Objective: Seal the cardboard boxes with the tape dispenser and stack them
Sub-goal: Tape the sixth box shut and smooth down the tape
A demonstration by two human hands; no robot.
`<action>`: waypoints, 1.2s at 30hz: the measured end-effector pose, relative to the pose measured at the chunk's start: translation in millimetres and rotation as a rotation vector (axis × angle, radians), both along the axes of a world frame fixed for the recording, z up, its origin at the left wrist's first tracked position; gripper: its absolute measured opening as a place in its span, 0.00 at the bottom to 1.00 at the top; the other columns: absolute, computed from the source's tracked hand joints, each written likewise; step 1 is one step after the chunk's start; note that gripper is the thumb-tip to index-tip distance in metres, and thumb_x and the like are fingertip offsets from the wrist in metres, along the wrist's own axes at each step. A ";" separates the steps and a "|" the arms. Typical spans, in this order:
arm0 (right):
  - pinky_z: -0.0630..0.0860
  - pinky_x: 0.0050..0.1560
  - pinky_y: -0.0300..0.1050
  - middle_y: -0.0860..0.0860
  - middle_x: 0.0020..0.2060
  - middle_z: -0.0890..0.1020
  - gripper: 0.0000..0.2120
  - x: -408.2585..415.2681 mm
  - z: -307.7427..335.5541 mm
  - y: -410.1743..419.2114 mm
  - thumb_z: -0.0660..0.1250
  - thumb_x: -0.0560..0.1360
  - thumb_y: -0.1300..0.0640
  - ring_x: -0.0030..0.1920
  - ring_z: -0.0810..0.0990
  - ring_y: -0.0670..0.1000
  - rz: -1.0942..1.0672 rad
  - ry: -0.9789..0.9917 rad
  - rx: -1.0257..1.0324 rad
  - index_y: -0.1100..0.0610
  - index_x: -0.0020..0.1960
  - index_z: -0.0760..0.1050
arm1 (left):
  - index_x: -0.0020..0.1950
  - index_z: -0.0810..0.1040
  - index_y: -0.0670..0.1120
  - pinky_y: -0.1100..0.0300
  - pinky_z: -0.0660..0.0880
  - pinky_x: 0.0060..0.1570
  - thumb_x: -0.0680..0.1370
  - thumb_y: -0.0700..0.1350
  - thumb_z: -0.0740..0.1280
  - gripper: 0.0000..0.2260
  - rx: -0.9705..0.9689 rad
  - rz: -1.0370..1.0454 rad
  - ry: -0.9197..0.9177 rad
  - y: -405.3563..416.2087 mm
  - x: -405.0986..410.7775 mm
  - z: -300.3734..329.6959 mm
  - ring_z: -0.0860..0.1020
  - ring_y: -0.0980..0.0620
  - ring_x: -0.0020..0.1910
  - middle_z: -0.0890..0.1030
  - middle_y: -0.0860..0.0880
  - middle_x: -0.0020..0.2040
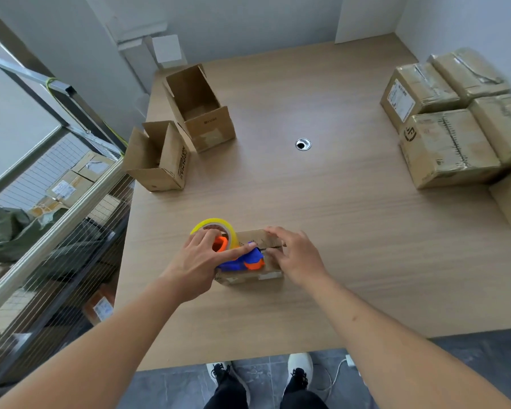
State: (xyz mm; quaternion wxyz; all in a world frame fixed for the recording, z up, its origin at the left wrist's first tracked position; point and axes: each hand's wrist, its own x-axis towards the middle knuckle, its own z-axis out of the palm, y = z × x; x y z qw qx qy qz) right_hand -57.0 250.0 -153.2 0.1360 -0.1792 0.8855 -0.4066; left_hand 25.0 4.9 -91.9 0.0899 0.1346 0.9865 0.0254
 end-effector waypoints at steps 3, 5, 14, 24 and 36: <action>0.72 0.50 0.39 0.41 0.54 0.85 0.19 -2.3 -2.4 -9.6 0.77 0.73 0.57 0.43 0.73 0.42 0.005 0.040 -0.123 0.45 0.62 0.82 | 0.77 0.45 0.75 0.47 0.66 0.67 0.76 0.39 0.68 0.46 0.012 0.004 -0.013 1.5 0.1 0.8 0.67 0.40 0.69 0.69 0.46 0.64; 0.72 0.45 0.37 0.41 0.46 0.87 0.10 -2.8 -2.3 -13.0 0.78 0.72 0.56 0.40 0.77 0.40 -0.021 0.050 -0.205 0.47 0.53 0.86 | 0.77 0.46 0.75 0.47 0.67 0.67 0.76 0.38 0.68 0.47 0.022 0.012 -0.019 1.3 1.3 0.6 0.68 0.40 0.69 0.70 0.46 0.63; 0.73 0.43 0.33 0.41 0.39 0.86 0.06 7.4 -1.3 -16.4 0.75 0.74 0.59 0.43 0.83 0.40 -0.188 -0.165 -0.277 0.48 0.43 0.86 | 0.81 0.53 0.67 0.44 0.71 0.63 0.73 0.44 0.71 0.43 -0.032 0.002 0.059 6.9 16.7 0.7 0.72 0.39 0.63 0.72 0.43 0.63; 0.81 0.44 0.44 0.43 0.37 0.86 0.11 8.3 7.1 -6.1 0.74 0.73 0.65 0.40 0.84 0.46 -0.295 -0.223 -0.335 0.50 0.39 0.85 | 0.81 0.54 0.66 0.46 0.73 0.60 0.74 0.47 0.72 0.42 -0.036 -0.021 0.068 -2.5 21.0 -0.8 0.70 0.42 0.62 0.71 0.44 0.65; 0.84 0.43 0.57 0.43 0.34 0.84 0.07 -12.5 7.9 31.8 0.71 0.74 0.50 0.38 0.83 0.51 -0.410 -0.323 0.019 0.48 0.38 0.80 | 0.79 0.52 0.70 0.45 0.70 0.64 0.77 0.48 0.71 0.40 0.066 -0.008 -0.010 -2.0 11.4 1.0 0.69 0.42 0.64 0.70 0.46 0.65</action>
